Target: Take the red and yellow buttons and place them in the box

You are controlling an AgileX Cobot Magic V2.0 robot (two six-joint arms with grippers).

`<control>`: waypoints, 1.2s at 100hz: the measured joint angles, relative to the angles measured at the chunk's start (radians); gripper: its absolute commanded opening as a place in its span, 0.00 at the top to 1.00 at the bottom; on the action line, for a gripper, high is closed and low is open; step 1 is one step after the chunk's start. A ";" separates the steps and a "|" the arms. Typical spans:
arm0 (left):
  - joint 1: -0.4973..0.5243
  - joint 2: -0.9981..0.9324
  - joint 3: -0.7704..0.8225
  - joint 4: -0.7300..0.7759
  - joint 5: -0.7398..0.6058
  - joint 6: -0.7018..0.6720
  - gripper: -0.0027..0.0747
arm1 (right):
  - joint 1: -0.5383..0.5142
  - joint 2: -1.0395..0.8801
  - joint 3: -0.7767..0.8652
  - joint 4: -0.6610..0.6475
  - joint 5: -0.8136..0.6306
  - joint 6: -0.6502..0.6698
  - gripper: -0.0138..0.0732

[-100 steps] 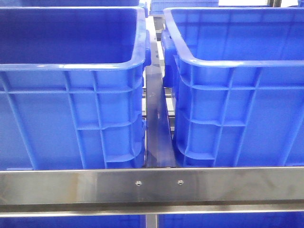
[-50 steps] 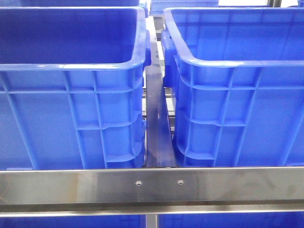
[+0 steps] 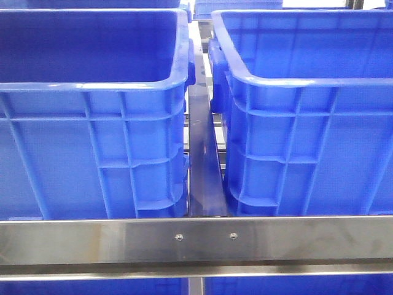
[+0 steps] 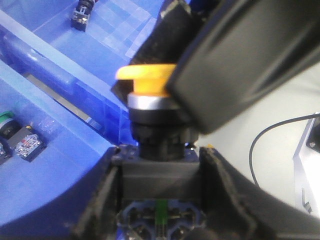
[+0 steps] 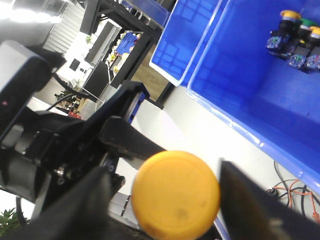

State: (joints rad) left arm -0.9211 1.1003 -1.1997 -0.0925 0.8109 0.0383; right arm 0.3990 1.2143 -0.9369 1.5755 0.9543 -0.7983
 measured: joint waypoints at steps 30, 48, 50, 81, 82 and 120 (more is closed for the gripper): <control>0.000 0.000 0.000 -0.002 -0.004 0.000 0.68 | 0.001 0.002 0.000 0.000 -0.007 0.000 0.73; 0.000 0.000 0.000 -0.002 0.004 0.000 0.28 | 0.002 0.002 0.000 0.000 -0.008 0.000 0.73; 0.000 0.000 0.000 -0.002 0.004 0.000 0.27 | 0.002 0.002 0.000 0.000 -0.008 0.000 0.73; 0.000 -0.040 0.000 0.015 0.007 -0.002 0.27 | 0.002 0.002 0.000 0.000 -0.071 -0.006 0.73; 0.000 -0.046 0.000 0.018 0.007 -0.002 0.27 | 0.002 0.002 0.000 0.000 -0.076 -0.006 0.73; 0.000 -0.311 0.124 0.426 0.054 -0.398 0.27 | 0.002 0.002 0.000 0.000 -0.144 -0.023 0.73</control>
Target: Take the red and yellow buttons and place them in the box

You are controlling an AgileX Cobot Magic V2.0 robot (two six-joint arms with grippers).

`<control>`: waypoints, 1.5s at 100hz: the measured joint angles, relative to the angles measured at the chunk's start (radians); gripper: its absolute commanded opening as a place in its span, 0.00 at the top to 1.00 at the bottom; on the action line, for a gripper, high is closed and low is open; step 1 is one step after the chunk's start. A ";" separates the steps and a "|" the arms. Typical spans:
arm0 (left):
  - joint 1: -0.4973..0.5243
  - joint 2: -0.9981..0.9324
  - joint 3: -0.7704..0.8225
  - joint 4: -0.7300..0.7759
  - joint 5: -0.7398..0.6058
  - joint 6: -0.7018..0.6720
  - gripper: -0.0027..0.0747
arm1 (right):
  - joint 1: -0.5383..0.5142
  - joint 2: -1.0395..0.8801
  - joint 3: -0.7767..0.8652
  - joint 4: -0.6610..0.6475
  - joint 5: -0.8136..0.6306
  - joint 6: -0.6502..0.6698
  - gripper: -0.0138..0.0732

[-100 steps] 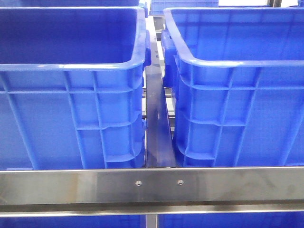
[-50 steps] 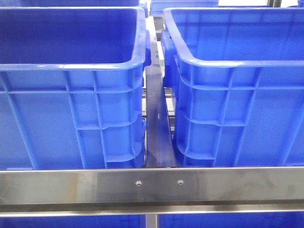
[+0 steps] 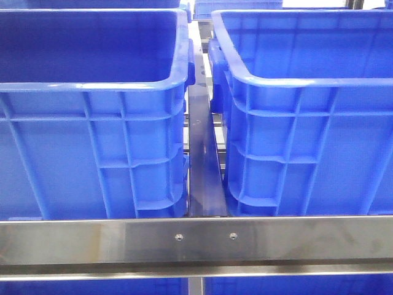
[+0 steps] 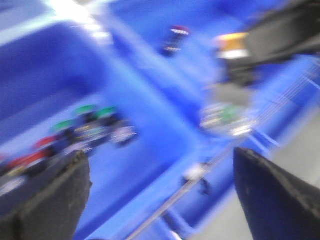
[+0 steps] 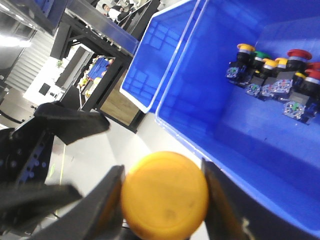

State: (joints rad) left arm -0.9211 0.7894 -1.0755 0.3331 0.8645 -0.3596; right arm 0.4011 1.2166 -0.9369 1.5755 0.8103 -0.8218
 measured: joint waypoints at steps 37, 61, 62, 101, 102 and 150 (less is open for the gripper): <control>0.000 -0.218 0.063 0.278 0.137 -0.221 0.27 | 0.000 0.000 0.000 0.002 -0.012 -0.006 0.73; 0.000 -0.220 0.064 0.343 0.172 -0.241 0.28 | 0.000 0.000 0.000 0.002 -0.020 -0.008 0.73; 0.000 -0.220 0.064 0.345 0.172 -0.244 0.28 | 0.000 0.000 0.000 0.002 -0.021 -0.008 0.73; 0.000 -0.220 0.065 0.363 0.172 -0.250 0.95 | 0.000 0.000 0.000 0.011 -0.096 -0.020 0.73; 0.000 -0.220 0.065 0.363 0.172 -0.250 0.97 | 0.000 0.000 0.000 0.012 -0.099 -0.020 0.73; 0.000 -0.220 0.065 0.363 0.172 -0.250 0.99 | -0.272 0.004 0.000 0.014 -0.127 -0.022 0.73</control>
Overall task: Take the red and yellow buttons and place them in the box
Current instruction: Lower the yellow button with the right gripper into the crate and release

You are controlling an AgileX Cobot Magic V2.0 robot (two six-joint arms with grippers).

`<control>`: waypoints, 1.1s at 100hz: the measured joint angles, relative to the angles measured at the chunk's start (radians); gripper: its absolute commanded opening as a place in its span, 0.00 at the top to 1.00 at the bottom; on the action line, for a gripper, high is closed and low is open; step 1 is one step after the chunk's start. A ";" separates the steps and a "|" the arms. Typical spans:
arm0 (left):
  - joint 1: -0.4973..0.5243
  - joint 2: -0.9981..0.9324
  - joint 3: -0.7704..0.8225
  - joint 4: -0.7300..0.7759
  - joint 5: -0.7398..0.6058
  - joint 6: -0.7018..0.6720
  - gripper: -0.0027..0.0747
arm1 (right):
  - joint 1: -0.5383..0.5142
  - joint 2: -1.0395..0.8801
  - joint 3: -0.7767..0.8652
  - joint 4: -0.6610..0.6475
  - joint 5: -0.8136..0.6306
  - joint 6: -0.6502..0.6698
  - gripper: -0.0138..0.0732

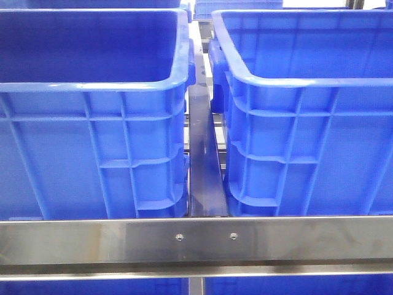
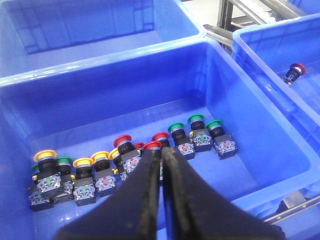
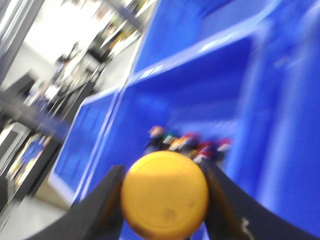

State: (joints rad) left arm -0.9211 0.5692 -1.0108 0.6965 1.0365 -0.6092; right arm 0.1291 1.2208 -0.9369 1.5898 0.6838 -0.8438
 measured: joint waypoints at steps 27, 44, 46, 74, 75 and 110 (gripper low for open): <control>0.000 0.000 0.000 0.000 0.000 -0.002 0.99 | -0.255 0.112 0.000 0.002 -0.008 0.000 0.73; 0.000 0.000 0.000 0.000 0.000 -0.002 0.99 | -0.330 0.257 -0.007 0.020 -0.026 0.000 0.73; 0.000 0.000 0.000 0.000 0.000 -0.002 0.99 | -0.335 0.276 -0.010 0.020 -0.029 0.000 0.73; 0.000 0.000 0.000 0.000 0.000 -0.002 0.99 | -0.365 0.508 -0.130 0.037 -0.056 0.000 0.73; 0.000 0.000 0.000 0.000 0.000 -0.002 0.99 | -0.365 0.513 -0.136 0.037 -0.056 0.000 0.73; 0.000 0.000 0.000 0.000 0.000 -0.002 0.99 | -0.365 0.645 -0.175 0.051 -0.086 0.000 0.73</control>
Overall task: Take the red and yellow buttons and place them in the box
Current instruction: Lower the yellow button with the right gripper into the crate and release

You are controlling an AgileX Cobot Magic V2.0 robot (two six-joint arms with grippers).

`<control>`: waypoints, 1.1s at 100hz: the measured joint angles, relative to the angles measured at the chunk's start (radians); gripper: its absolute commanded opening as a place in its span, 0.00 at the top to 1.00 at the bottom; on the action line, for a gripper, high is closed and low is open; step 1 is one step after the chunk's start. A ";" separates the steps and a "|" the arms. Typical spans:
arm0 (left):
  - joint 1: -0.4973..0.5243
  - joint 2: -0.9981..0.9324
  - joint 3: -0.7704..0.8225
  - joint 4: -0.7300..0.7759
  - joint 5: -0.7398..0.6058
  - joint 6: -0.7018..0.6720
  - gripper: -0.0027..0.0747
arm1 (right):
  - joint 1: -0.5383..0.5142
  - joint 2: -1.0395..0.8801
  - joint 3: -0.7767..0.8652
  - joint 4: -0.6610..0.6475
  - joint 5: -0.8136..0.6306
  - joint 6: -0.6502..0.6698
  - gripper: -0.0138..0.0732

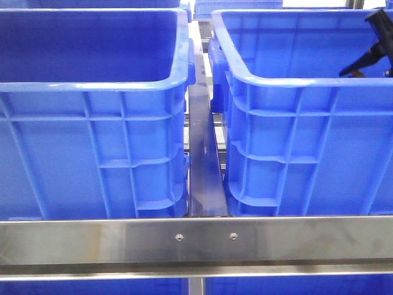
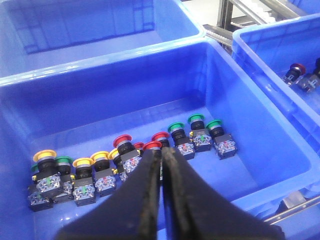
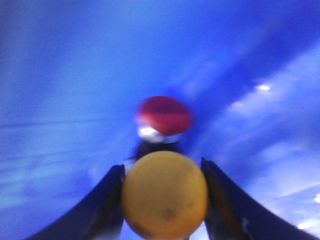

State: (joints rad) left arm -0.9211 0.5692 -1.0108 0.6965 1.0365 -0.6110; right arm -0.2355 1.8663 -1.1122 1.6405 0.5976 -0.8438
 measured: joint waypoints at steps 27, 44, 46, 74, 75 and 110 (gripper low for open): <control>0.000 0.000 0.000 0.000 0.000 0.000 0.99 | 0.000 0.015 -0.004 0.047 -0.072 0.000 0.71; 0.000 0.000 0.000 0.000 0.000 0.000 0.99 | 0.000 0.015 -0.008 0.055 -0.089 0.000 0.47; 0.000 0.000 0.000 0.000 0.000 0.000 0.99 | 0.000 0.015 -0.008 0.057 -0.089 0.000 0.42; 0.000 0.000 0.000 0.000 0.000 0.000 0.99 | 0.000 0.015 -0.008 0.084 -0.132 0.000 0.09; 0.000 0.000 0.000 0.000 0.000 0.000 0.99 | 0.000 0.015 -0.008 0.087 -0.134 0.000 0.09; 0.000 0.000 0.000 0.000 0.000 0.000 0.99 | 0.000 0.015 -0.008 0.133 -0.158 0.000 0.09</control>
State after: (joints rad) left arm -0.9211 0.5692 -1.0108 0.6965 1.0365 -0.6110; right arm -0.2355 1.8814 -1.1203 1.7735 0.4396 -0.8438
